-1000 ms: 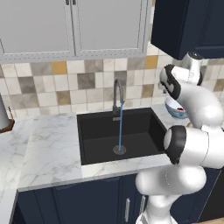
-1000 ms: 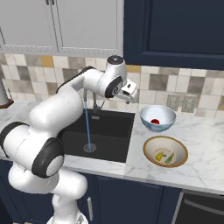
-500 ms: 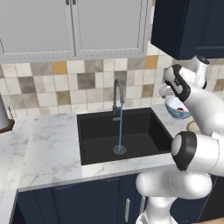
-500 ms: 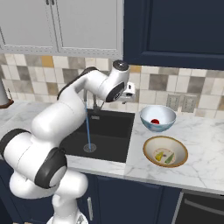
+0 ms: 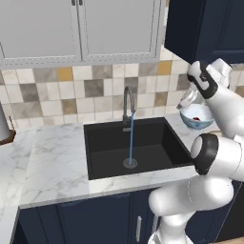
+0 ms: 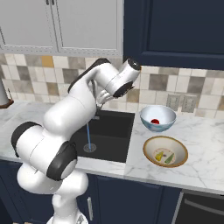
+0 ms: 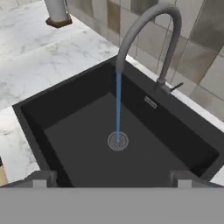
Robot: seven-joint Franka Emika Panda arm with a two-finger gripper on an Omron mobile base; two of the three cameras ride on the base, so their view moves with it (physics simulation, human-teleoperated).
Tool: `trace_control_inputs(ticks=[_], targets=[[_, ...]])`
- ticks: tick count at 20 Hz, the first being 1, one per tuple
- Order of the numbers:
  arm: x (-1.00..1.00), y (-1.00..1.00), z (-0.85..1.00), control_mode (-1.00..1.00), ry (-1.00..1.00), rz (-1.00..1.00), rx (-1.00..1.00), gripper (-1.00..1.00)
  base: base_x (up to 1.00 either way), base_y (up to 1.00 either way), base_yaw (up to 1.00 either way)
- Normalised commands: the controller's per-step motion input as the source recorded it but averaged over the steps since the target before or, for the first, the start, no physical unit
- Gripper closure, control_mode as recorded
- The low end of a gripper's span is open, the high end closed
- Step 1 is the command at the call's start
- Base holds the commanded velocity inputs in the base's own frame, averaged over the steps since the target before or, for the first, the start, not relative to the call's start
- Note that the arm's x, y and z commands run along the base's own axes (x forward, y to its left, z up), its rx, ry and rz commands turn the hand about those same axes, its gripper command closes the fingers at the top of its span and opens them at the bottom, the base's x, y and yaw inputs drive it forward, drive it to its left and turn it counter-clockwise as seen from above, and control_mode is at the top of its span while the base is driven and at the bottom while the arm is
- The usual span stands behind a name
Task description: Pick the lemon wedges from the sink and place them in one bowl. Place the apple in the other bowl. Then turn off the sink faucet.
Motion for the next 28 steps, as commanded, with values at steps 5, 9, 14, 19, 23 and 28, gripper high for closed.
trace_control_inputs(ticks=[5, 9, 14, 19, 23, 28], targets=[[-0.09, 0.14, -0.02, -1.00, -0.27, 0.25, -0.10, -1.00, 0.00, 0.00, 0.00], [-0.14, 0.17, -0.05, -1.00, -0.03, 0.02, -0.02, -1.00, 0.00, 0.00, 0.00], [-0.66, 0.63, -0.20, -1.00, -0.39, 0.00, -0.10, -1.00, 0.00, 0.00, 0.00], [-0.68, 0.56, -0.26, -1.00, -0.52, 0.00, -0.11, -1.00, 0.00, 0.00, 0.00], [-0.31, 0.23, -0.01, -1.00, -0.34, -0.03, -0.04, -1.00, 0.00, 0.00, 0.00], [0.13, -0.18, -0.07, -1.00, -0.02, -0.09, 0.15, -1.00, 0.00, 0.00, 0.00]])
